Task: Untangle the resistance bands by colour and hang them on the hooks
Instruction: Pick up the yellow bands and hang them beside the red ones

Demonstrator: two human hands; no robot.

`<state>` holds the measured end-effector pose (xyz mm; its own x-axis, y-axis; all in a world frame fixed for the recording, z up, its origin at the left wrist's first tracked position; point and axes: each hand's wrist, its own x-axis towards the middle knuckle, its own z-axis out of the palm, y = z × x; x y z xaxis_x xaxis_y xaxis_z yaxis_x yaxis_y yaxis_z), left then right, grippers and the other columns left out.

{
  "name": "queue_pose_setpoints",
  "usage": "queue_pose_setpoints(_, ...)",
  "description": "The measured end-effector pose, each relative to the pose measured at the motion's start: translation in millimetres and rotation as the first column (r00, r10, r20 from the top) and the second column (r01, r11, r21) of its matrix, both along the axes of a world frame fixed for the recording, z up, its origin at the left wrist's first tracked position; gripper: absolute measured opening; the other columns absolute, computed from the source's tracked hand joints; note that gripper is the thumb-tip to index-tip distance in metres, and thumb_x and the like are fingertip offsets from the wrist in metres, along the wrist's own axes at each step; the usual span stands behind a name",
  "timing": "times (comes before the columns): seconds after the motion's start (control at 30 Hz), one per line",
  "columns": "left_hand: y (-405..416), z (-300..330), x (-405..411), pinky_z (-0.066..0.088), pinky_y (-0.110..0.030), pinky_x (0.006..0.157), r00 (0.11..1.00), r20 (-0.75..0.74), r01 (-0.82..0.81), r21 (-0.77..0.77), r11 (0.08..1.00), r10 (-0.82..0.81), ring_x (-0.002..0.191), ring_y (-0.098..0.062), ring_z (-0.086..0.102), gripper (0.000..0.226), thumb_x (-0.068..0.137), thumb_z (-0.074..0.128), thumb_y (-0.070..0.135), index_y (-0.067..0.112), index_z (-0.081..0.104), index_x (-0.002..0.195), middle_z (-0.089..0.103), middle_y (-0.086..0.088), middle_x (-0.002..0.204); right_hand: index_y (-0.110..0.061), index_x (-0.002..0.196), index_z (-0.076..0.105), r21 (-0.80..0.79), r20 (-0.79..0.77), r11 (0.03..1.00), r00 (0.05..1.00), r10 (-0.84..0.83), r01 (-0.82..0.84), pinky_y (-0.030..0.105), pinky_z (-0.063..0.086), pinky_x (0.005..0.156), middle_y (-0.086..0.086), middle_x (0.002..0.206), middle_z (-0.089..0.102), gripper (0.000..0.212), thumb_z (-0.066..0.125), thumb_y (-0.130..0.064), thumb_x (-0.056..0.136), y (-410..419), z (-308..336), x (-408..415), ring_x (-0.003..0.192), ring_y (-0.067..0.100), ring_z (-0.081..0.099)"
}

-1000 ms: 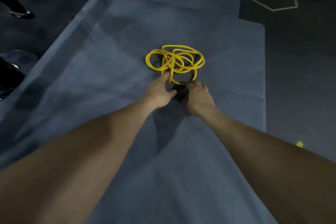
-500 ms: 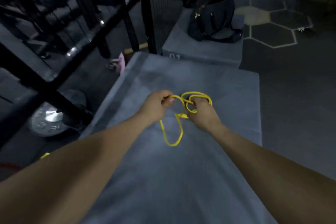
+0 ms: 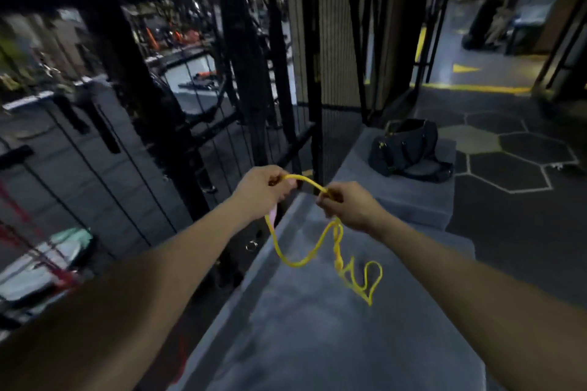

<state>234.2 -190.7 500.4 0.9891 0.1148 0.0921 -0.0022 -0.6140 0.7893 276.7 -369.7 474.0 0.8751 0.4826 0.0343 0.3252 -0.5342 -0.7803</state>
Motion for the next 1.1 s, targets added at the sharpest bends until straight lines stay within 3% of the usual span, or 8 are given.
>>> queue_pose_setpoints(0.17, 41.2, 79.4, -41.4, 0.038, -0.027, 0.056, 0.988, 0.078, -0.136, -0.004, 0.991, 0.136, 0.046, -0.002, 0.047, 0.022, 0.086, 0.062, 0.009, 0.020, 0.059, 0.067, 0.053, 0.002, 0.053, -0.012, 0.069, 0.053, 0.324, 0.003, 0.944, 0.997, 0.073, -0.070, 0.016, 0.043, 0.048, -0.002, 0.051, 0.050, 0.023, 0.057, -0.006, 0.090, 24.8, 94.9, -12.3, 0.044, 0.002, 0.047)
queue_pose_setpoints(0.23, 53.3, 105.6, -58.1, 0.041, -0.027, 0.061, 0.980, 0.107, -0.174, 0.056, 0.983, 0.168, 0.057, -0.011, 0.052, 0.020, 0.086, 0.063, 0.012, 0.021, 0.060, 0.068, 0.055, -0.003, 0.060, -0.015, 0.067, 0.054, 0.337, 0.095, 0.936, 0.993, 0.073, -0.101, 0.013, 0.035, 0.042, -0.008, 0.040, 0.048, 0.025, 0.058, -0.010, 0.090, 36.7, 128.5, -16.1, 0.036, 0.000, 0.041)
queue_pose_setpoints(0.43, 85.1, 163.7, -97.8, 0.034, -0.018, 0.053, 0.925, 0.184, -0.371, 0.255, 0.893, 0.332, 0.068, -0.017, 0.049, 0.012, 0.092, 0.054, 0.019, 0.017, 0.055, 0.080, 0.051, 0.002, 0.068, -0.018, 0.068, 0.057, 0.466, 0.173, 0.872, 0.982, 0.078, -0.152, 0.018, 0.031, 0.039, 0.000, 0.051, 0.041, 0.027, 0.051, -0.014, 0.095, 55.5, 205.4, -29.1, 0.036, 0.004, 0.037)
queue_pose_setpoints(0.5, 95.6, 177.9, -106.5, 0.039, -0.023, 0.057, 0.901, 0.173, -0.425, 0.169, 0.890, 0.397, 0.076, -0.020, 0.055, 0.016, 0.094, 0.050, 0.022, 0.020, 0.052, 0.079, 0.059, -0.002, 0.078, -0.015, 0.072, 0.059, 0.514, 0.138, 0.844, 0.986, 0.093, -0.152, 0.021, 0.031, 0.044, 0.001, 0.054, 0.041, 0.026, 0.049, -0.014, 0.096, 58.3, 218.6, -31.1, 0.045, 0.010, 0.037)
queue_pose_setpoints(0.57, 96.2, 194.2, -115.1, 0.048, -0.025, 0.062, 0.886, 0.099, -0.444, -0.100, 0.891, 0.453, 0.080, -0.020, 0.061, 0.011, 0.097, 0.045, 0.026, 0.018, 0.050, 0.091, 0.063, -0.005, 0.089, -0.009, 0.079, 0.061, 0.528, 0.107, 0.835, 0.987, 0.117, -0.156, 0.020, 0.038, 0.047, 0.003, 0.059, 0.045, 0.022, 0.049, -0.015, 0.096, 61.6, 229.3, -34.8, 0.053, 0.013, 0.041)
queue_pose_setpoints(0.7, 78.6, 240.0, -124.4, 0.055, -0.034, 0.071, 0.871, 0.161, -0.373, -0.399, 0.838, 0.465, 0.069, -0.016, 0.059, 0.012, 0.096, 0.048, 0.025, 0.015, 0.051, 0.090, 0.055, -0.005, 0.075, -0.008, 0.093, 0.060, 0.475, -0.001, 0.841, 0.955, 0.296, -0.259, 0.027, 0.052, 0.065, 0.007, 0.077, 0.058, 0.006, 0.054, -0.009, 0.093, 74.5, 246.6, -45.7, 0.069, 0.018, 0.057)
queue_pose_setpoints(0.87, 54.5, 290.4, -121.9, 0.054, -0.032, 0.078, 0.902, 0.222, -0.314, -0.248, 0.917, 0.369, 0.072, -0.012, 0.058, 0.017, 0.090, 0.059, 0.019, 0.011, 0.061, 0.104, 0.060, -0.001, 0.079, -0.014, 0.101, 0.057, 0.456, -0.052, 0.773, 0.854, 0.517, -0.440, 0.029, 0.054, 0.076, 0.003, 0.087, 0.066, 0.011, 0.059, -0.016, 0.090, 97.3, 274.7, -72.2, 0.079, 0.016, 0.066)
queue_pose_setpoints(1.1, 71.2, 305.0, -129.0, 0.055, -0.029, 0.078, 0.882, 0.281, -0.309, -0.259, 0.915, 0.378, 0.079, -0.011, 0.061, 0.009, 0.087, 0.063, 0.019, 0.015, 0.064, 0.094, 0.064, 0.000, 0.087, -0.012, 0.082, 0.061, 0.612, 0.110, 0.718, 0.935, 0.337, -0.331, 0.035, 0.054, 0.078, 0.004, 0.076, 0.064, 0.008, 0.059, -0.012, 0.090, 116.7, 321.9, -71.2, 0.070, 0.016, 0.063)
